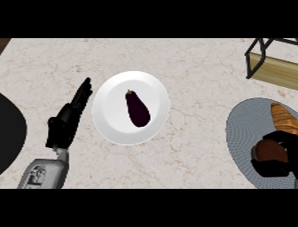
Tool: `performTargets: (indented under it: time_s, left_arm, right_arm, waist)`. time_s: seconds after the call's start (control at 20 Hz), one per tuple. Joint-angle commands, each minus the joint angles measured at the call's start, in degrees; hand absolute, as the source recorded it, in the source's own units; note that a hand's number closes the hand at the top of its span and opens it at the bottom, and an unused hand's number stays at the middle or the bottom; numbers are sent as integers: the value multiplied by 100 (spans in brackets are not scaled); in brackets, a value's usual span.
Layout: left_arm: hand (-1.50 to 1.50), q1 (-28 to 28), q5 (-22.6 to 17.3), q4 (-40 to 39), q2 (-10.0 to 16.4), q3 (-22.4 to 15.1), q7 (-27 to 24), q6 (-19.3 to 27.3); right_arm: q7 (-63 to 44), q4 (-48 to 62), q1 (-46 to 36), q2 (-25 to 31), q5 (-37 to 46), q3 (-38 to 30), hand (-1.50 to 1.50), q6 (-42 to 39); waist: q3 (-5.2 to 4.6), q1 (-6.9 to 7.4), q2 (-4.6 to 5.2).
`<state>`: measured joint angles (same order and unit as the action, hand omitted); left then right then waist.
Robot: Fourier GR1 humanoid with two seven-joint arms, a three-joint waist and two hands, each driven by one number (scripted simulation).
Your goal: Pick the cupcake from the placemat and place it in the tiered shelf
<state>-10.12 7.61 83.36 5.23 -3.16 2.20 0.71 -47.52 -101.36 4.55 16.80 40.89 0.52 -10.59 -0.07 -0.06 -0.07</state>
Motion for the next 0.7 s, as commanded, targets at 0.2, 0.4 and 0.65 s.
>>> performTargets:
  time_s: [0.2, 0.4, 0.65]
  left_arm:
    - [0, 116, 103, -169, -208, -101, -225, 24]
    - [0, 103, -61, -32, -68, -2, -116, -165]
    - [0, 21, -33, 203, 64, 127, 78, -192]
  right_arm:
    - [199, 517, -859, -162, 315, 266, 150, -229]
    - [-630, 620, -2245, -661, 21, 716, 150, -1150]
    - [-482, 1718, -3185, -1128, 287, 580, 150, -638]
  waist:
    - [6, 44, 13]
    - [3, 169, 20]
    - [7, 59, 11]
